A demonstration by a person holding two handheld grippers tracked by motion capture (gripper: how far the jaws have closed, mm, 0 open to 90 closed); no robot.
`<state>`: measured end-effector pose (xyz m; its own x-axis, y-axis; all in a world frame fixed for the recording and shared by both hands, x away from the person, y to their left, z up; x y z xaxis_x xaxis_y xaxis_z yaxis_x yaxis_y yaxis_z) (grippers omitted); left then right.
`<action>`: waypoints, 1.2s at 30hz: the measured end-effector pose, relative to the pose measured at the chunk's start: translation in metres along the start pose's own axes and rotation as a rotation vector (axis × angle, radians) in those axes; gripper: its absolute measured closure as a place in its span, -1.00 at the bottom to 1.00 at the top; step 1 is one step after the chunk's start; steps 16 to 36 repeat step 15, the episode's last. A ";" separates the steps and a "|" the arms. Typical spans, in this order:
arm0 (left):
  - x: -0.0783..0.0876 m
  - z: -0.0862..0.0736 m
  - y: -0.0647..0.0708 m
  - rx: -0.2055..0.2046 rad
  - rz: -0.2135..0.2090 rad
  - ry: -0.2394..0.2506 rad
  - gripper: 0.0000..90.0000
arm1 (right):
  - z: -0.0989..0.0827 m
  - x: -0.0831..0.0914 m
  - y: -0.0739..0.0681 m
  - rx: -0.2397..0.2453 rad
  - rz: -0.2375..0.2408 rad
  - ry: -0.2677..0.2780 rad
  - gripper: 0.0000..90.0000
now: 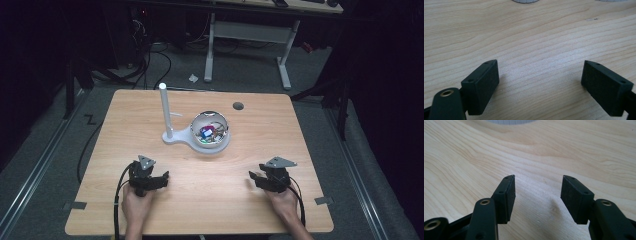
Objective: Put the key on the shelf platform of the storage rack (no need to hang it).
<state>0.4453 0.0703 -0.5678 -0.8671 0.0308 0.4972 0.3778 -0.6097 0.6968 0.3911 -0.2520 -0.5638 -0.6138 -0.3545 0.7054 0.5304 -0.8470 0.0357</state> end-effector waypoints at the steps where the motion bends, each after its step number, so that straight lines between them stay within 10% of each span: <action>1: 0.000 0.000 0.000 0.002 0.002 0.001 -0.66 | -0.001 -0.001 0.001 0.005 -0.003 -0.003 0.01; 36: 0.000 0.000 0.000 0.001 0.000 0.000 -0.66 | -0.010 -0.008 0.003 0.001 -0.005 -0.017 -0.18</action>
Point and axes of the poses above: each handheld gripper's, and its own axes: x roughly backward along the jaws, z roughly out of its top, y roughly to its right, the point moved 8 cm from there along -x, roughly forward along the jaws, and after that the axes turned 3 degrees about x, right-handed, at the moved point
